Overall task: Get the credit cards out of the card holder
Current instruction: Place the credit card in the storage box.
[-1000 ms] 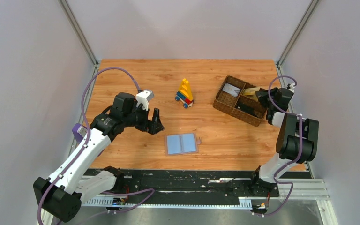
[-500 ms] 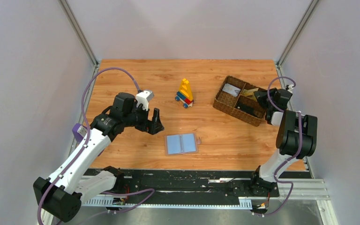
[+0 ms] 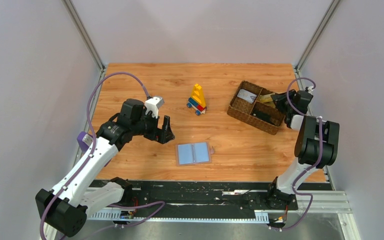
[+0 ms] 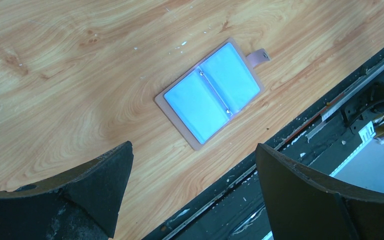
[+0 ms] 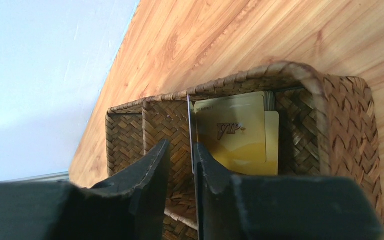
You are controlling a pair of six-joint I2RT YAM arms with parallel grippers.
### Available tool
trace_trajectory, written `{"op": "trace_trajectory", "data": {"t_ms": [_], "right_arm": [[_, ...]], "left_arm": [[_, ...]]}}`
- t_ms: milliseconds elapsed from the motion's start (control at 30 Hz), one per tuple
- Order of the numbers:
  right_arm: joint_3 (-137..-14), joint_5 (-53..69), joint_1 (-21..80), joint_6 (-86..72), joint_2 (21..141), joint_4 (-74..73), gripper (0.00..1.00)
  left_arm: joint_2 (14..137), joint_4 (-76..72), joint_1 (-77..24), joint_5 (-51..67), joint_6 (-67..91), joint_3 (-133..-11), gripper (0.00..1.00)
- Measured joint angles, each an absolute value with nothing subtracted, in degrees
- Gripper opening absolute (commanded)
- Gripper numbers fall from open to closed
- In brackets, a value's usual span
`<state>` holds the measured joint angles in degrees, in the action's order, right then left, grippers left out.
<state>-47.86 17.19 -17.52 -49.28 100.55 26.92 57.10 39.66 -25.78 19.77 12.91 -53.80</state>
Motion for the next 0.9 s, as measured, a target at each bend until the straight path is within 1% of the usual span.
{"op": "trace_trajectory", "data": {"t_ms": [367,900], "right_arm": [[-54.54,17.43,-17.72,-46.0,103.7,18.26,0.3],[-59.7,17.17,-17.82,-41.93,104.92,8.86,0.34]], "left_arm": [[57.1,39.68,-25.78,19.31,12.84,-53.8,1.0],[57.1,40.07,-25.78,18.37,12.64,-53.8,1.0]]}}
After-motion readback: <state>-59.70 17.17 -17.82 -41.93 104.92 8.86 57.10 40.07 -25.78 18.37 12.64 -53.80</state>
